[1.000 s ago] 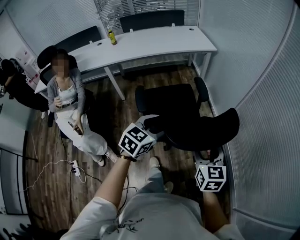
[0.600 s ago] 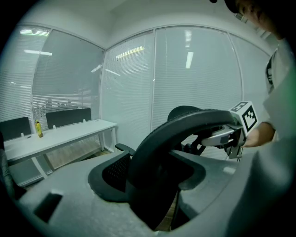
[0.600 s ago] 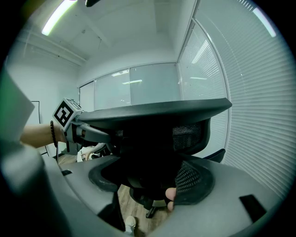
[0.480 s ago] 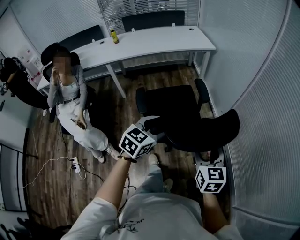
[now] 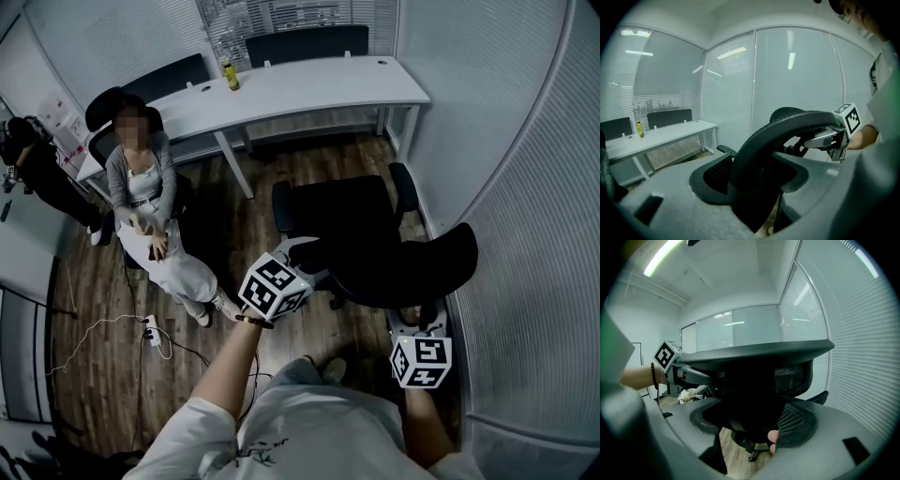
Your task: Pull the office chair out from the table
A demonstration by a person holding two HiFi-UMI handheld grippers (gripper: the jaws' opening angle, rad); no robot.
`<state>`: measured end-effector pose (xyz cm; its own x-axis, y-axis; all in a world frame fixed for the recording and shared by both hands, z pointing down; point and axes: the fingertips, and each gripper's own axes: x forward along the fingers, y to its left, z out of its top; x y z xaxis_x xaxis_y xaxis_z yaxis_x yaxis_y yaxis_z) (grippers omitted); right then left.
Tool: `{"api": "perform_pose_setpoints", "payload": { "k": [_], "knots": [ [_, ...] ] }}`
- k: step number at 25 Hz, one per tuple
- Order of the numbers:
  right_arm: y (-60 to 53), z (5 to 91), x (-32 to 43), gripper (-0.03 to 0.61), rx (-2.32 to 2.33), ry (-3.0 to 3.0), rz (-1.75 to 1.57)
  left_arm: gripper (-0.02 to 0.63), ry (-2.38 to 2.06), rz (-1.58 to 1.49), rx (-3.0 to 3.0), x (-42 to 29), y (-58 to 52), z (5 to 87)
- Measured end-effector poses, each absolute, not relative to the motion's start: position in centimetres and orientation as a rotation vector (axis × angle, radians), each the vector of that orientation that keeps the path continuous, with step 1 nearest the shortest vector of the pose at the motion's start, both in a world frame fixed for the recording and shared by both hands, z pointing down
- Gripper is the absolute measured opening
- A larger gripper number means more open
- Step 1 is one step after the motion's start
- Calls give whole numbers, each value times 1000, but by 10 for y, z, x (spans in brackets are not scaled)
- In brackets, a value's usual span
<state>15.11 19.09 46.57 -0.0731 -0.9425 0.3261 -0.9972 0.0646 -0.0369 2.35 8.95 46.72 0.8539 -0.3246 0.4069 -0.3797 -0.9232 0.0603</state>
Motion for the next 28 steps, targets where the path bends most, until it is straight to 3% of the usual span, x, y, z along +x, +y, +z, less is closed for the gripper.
{"api": "perform_pose_setpoints", "payload": {
  "k": [28],
  "knots": [
    [198, 466, 153, 276, 2035, -2093, 401, 273, -726, 531, 2910, 10, 86, 460]
  ]
}}
